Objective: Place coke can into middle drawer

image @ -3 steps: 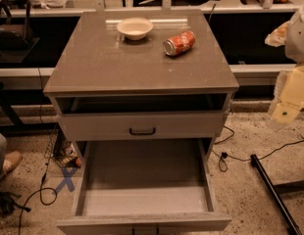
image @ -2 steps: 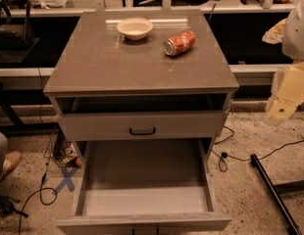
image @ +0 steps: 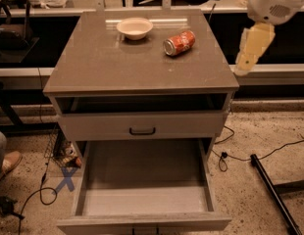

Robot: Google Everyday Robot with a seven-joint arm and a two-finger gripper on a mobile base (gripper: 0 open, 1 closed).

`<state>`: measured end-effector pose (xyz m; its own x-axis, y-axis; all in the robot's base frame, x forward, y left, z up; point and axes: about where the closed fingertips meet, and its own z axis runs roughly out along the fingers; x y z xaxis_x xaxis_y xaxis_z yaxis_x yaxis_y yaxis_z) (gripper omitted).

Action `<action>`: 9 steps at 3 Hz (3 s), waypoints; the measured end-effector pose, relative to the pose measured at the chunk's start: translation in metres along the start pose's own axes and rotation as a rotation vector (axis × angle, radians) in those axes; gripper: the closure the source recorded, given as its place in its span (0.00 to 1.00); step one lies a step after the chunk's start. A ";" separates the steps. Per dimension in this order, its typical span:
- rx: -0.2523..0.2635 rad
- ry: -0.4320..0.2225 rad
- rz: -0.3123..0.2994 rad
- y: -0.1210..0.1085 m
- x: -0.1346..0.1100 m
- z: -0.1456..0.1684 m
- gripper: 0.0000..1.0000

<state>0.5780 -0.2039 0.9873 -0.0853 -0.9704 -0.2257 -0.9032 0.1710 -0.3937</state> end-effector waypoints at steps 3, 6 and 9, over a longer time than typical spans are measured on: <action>0.052 -0.044 -0.016 -0.082 -0.002 0.068 0.00; 0.089 -0.116 0.035 -0.141 0.004 0.149 0.00; 0.018 -0.381 0.080 -0.147 -0.045 0.180 0.00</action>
Offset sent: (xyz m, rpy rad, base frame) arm 0.0549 0.0060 -0.0128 0.0245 -0.0095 0.0302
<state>0.7908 -0.1549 0.8951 0.0103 -0.8220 -0.5695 -0.8923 0.2495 -0.3763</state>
